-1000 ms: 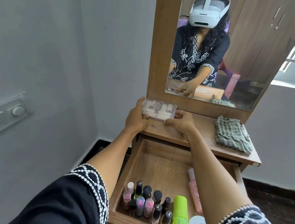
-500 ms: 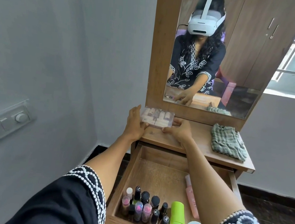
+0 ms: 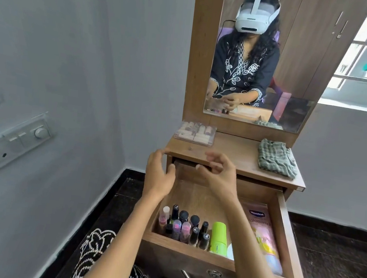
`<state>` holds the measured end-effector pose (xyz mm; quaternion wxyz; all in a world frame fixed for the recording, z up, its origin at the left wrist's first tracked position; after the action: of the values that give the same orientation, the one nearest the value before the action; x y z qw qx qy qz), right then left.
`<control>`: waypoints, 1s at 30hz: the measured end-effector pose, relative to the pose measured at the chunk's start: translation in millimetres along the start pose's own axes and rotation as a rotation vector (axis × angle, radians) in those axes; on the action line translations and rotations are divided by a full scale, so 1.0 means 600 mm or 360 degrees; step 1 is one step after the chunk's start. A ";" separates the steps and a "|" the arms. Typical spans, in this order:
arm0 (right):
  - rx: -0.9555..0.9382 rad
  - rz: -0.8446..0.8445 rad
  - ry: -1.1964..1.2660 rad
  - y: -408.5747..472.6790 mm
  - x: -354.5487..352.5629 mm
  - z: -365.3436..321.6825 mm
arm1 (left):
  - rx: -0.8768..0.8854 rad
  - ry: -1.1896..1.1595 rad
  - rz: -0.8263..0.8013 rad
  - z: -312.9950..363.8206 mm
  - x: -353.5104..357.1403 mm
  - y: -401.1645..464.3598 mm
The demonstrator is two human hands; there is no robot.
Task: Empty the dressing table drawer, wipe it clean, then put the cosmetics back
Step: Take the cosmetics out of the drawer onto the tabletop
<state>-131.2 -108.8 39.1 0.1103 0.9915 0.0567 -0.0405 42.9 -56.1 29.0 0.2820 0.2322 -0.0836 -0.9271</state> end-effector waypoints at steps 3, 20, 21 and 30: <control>-0.0006 -0.0258 -0.0237 -0.038 0.024 0.011 | 0.0012 0.0117 -0.0283 -0.028 0.011 -0.034; 0.0131 -0.1005 -0.1118 -0.108 0.102 0.059 | -0.0017 0.0622 -0.0718 -0.058 0.022 -0.094; 0.0132 -0.1004 -0.1117 -0.108 0.102 0.060 | -0.0035 0.0625 -0.0724 -0.058 0.023 -0.096; 0.0073 -0.0912 -0.1053 -0.110 0.098 0.065 | -0.0027 0.0623 -0.0713 -0.051 0.020 -0.098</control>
<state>-83.5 -47.4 -18.3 0.0847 0.8715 0.2902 -0.3862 20.4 -14.7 -19.1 0.0832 0.4169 0.0333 -0.9045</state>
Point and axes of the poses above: each hand's wrist, its own y-axis towards the middle knuckle, its own x-axis out of the palm, z = x × y, the point moved 9 cm from there along y, towards the middle knuckle, and after that the axes turned 2 degrees about y, right-handed, at the moved point
